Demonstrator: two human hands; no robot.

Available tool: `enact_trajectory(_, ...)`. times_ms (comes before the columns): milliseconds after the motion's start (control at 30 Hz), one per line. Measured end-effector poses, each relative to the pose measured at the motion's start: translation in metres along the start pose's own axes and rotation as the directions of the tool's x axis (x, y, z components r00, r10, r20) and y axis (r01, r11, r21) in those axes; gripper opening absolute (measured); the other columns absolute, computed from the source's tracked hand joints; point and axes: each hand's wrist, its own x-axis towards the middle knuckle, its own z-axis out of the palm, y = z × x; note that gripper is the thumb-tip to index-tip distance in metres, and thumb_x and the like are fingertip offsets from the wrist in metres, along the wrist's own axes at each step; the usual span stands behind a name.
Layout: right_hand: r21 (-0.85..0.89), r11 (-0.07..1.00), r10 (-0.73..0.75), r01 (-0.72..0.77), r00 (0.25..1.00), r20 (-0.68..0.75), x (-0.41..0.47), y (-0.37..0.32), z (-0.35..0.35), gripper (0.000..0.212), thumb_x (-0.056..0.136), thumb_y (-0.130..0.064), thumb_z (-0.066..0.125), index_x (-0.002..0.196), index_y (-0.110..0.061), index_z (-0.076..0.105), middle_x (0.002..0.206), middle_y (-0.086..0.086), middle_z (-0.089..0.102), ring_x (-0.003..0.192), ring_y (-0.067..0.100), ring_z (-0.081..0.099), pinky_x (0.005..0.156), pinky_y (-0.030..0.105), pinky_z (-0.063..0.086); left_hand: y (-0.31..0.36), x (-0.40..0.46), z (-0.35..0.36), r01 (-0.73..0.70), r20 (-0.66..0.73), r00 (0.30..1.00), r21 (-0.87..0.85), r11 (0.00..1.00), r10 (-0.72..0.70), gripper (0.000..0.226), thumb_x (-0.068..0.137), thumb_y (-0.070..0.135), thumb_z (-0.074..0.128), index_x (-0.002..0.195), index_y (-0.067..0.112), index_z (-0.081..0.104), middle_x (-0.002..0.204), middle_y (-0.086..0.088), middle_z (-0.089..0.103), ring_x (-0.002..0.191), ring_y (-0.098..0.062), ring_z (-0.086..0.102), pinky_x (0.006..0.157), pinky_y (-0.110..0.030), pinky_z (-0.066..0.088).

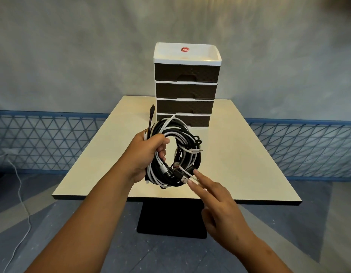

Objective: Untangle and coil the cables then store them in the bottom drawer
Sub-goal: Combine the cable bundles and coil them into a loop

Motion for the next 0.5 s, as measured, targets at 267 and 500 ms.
enact_trajectory(267,0.327,0.924,0.237,-0.196,0.967,-0.090,-0.011,0.023,-0.023,0.067,0.076,0.007,0.041,0.131,-0.030,0.055,0.142,-0.010,0.043,0.116,0.007,0.054,0.082,0.018,0.047,-0.022,0.002,0.010,0.055,-0.018,0.998,0.005,0.998,-0.055,0.030,0.090,0.001,0.050,0.065,0.012,0.040,0.055,-0.002,0.035,0.049,-0.016,0.039,0.054,-0.028,0.040)
enact_trajectory(500,0.502,0.758,0.505,-0.416,0.862,-0.048,0.044,0.040,-0.022,0.037,0.095,-0.008,0.048,0.116,-0.038,0.057,0.122,-0.012,0.052,0.103,-0.003,0.055,0.076,0.005,0.043,-0.050,0.021,0.002,0.145,0.027,0.989,0.013,0.989,-0.146,0.035,0.091,0.000,0.049,0.059,0.011,0.040,0.054,-0.003,0.033,0.048,-0.016,0.038,0.053,-0.027,0.040)
